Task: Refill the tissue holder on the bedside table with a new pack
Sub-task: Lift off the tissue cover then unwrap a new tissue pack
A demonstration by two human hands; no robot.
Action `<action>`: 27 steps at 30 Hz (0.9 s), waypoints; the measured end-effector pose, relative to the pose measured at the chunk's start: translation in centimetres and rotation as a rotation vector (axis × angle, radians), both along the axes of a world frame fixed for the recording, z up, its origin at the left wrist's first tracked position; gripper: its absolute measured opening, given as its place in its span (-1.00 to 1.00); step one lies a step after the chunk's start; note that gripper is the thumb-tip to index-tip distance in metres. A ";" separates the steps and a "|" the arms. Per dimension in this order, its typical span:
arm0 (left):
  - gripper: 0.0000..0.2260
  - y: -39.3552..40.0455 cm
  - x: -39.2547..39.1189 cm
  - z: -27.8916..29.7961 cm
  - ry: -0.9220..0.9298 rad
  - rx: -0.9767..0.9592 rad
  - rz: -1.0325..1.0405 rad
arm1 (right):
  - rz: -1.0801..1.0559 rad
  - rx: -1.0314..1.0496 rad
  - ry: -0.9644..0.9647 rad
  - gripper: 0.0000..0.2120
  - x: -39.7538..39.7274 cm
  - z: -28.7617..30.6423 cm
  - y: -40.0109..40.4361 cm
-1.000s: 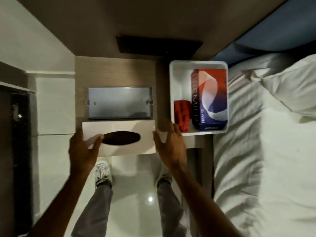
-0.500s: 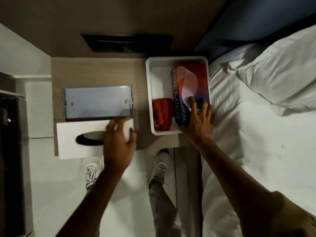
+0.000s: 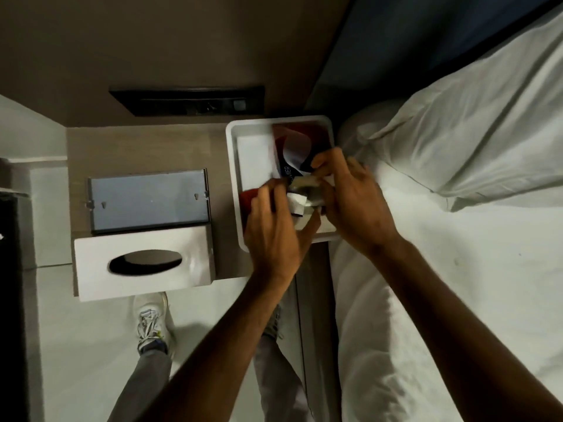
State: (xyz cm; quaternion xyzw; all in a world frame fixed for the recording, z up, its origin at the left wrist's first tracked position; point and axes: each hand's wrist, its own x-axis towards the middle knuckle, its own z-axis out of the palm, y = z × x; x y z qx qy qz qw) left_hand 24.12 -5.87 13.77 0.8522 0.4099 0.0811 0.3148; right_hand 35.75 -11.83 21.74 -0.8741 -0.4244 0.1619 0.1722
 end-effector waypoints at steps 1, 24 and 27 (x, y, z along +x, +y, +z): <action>-0.31 0.1 0.7 0.5 -0.007 0.018 0.030 | -0.002 0.018 0.014 -0.69 0.4 0.8 0.2; -0.56 5.2 3.3 3.4 -0.123 0.022 -0.118 | -0.358 -0.025 -0.378 -0.59 1.6 -1.5 -0.9; -0.58 5.4 3.4 3.3 -0.134 0.006 -0.095 | -0.461 0.076 -0.414 -0.64 1.6 -1.1 -0.9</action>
